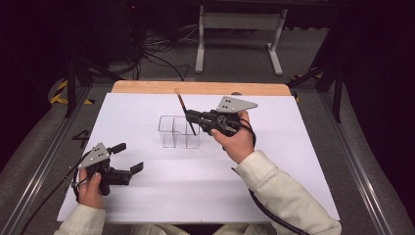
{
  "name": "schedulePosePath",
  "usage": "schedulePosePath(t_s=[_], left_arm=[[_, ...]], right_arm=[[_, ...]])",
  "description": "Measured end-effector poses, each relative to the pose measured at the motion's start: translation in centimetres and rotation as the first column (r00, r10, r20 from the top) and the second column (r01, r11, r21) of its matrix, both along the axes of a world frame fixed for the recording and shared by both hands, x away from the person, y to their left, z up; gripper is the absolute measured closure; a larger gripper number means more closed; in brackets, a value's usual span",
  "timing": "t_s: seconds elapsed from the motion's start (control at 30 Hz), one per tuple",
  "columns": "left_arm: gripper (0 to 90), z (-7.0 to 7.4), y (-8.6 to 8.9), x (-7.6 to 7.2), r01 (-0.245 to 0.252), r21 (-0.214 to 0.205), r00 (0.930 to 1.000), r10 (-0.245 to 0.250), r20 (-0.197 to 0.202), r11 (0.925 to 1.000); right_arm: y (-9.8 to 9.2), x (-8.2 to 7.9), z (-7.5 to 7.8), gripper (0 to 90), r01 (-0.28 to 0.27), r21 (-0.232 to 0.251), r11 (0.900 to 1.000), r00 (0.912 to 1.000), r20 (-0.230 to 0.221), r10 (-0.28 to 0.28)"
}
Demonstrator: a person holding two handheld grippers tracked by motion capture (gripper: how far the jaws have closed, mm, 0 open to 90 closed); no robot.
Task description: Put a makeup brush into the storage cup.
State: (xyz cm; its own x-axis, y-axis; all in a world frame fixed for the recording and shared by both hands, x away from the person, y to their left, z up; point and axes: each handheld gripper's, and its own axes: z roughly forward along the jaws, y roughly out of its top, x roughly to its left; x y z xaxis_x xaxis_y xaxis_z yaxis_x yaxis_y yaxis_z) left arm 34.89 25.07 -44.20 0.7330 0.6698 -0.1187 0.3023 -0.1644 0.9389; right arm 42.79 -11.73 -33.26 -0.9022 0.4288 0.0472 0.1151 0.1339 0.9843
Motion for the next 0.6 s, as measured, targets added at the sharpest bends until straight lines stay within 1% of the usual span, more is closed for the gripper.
schedulePosePath(t_s=[0.2, 0.6], left_arm=[[0.7, 0.0, 0.0, 0.0, 0.000, 0.005, 1.0000, 0.000, -0.003, 1.0000], [0.7, -0.1, 0.0, 0.0, 0.005, 0.003, 1.0000, -0.004, -0.005, 1.0000]], right_arm=[[0.0, 0.4, 0.1, 83.7, 0.019, 0.018, 0.9996, 0.9998, 0.000, -0.019], [0.5, 1.7, 0.1, 83.7, 0.062, 0.047, 0.9970, 0.9980, 0.007, -0.062]])
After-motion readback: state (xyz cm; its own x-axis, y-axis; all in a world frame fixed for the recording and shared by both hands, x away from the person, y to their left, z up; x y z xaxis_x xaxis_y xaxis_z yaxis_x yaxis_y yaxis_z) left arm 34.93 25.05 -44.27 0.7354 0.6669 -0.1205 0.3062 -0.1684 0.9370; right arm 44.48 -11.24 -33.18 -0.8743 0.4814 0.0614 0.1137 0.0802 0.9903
